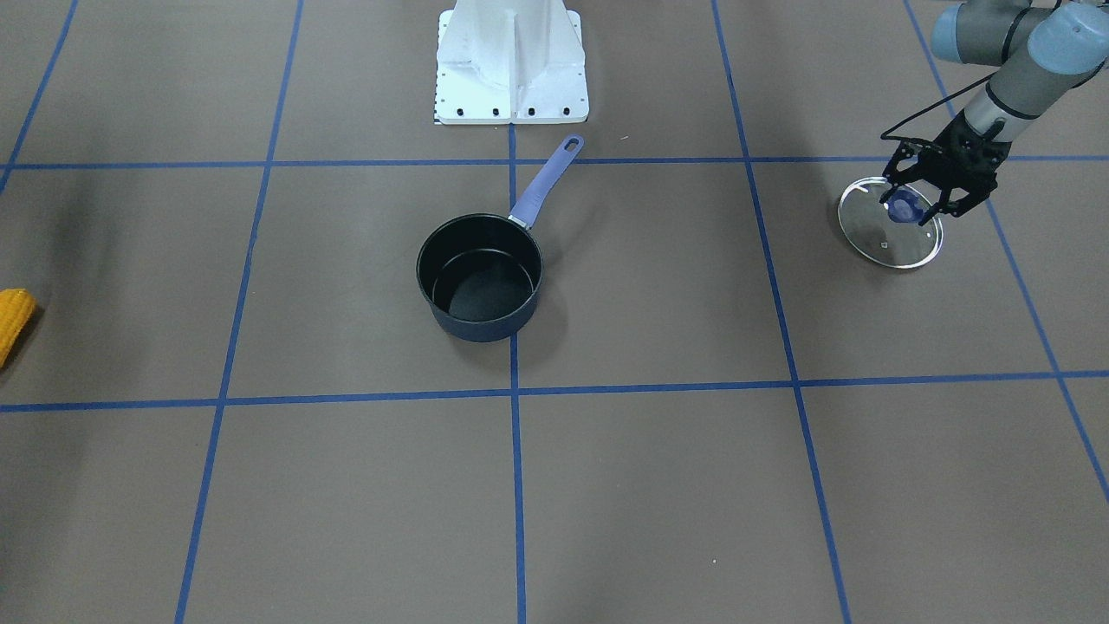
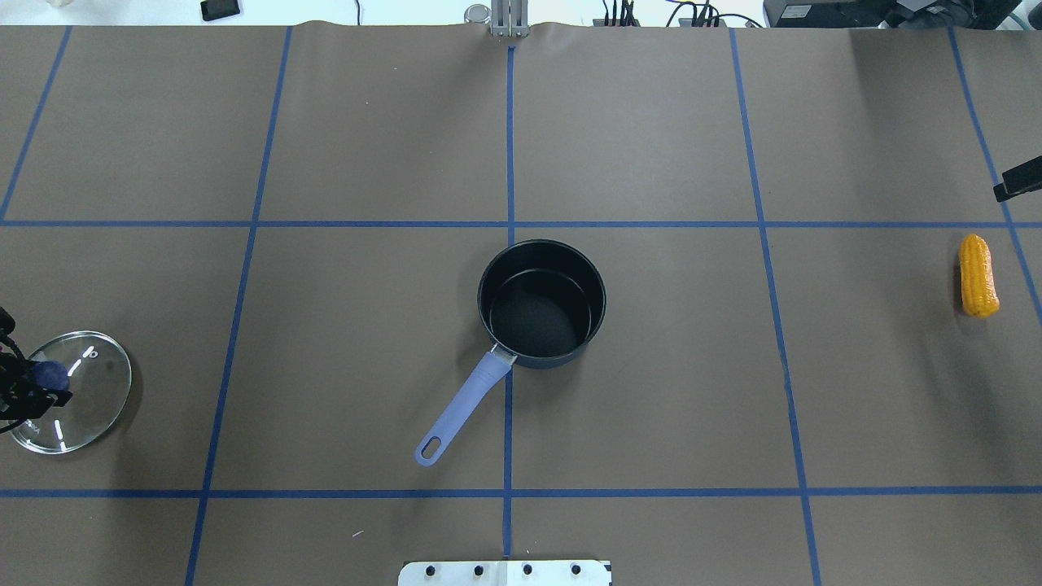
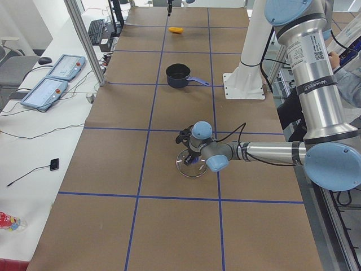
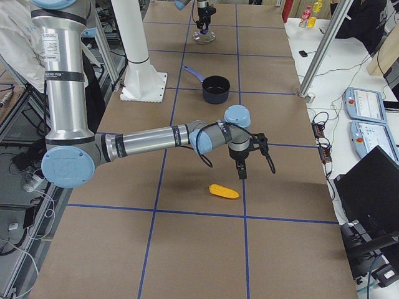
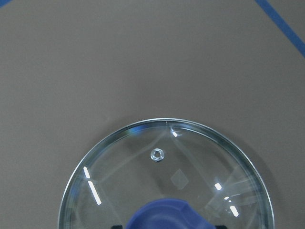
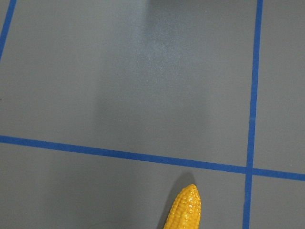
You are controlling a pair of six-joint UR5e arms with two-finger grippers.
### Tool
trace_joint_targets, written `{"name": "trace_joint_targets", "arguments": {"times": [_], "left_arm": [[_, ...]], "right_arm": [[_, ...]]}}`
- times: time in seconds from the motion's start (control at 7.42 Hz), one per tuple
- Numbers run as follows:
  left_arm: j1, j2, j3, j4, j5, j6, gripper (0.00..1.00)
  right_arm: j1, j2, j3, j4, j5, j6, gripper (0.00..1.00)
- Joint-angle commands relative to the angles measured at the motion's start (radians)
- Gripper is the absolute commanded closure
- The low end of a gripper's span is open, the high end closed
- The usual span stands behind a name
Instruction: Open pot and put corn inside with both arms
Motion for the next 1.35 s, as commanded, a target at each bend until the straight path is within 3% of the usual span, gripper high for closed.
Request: {"name": "trace_joint_targets", "arguments": {"times": [0.0,0.13,0.27,0.54,0.81,1.21], "left_arm": [[0.0,-0.005,0.005,-0.004,0.001,0.0,0.22],[-0.004,-0.009,0.001,-0.004,0.001,-0.002,0.01],[-0.022,-0.009,0.001,0.001,-0.011,0.0,0.01],[-0.168,-0.101,-0.018,0.166,-0.111,0.015,0.01],[-0.267,-0.165,-0.018,0.313,-0.132,0.073,0.01],[-0.552,-0.352,-0.018,0.8,-0.161,0.488,0.01]], "right_arm": [[0.0,-0.001,0.0,0.005,0.0,0.0,0.0],[0.0,0.001,0.0,0.005,0.0,0.0,0.0],[0.0,0.001,0.0,0.005,0.0,0.0,0.0],[-0.002,0.001,-0.002,0.003,0.0,0.0,0.0],[-0.002,0.001,-0.009,0.003,0.002,0.0,0.0],[-0.002,0.001,-0.025,0.005,0.002,0.0,0.0]]}}
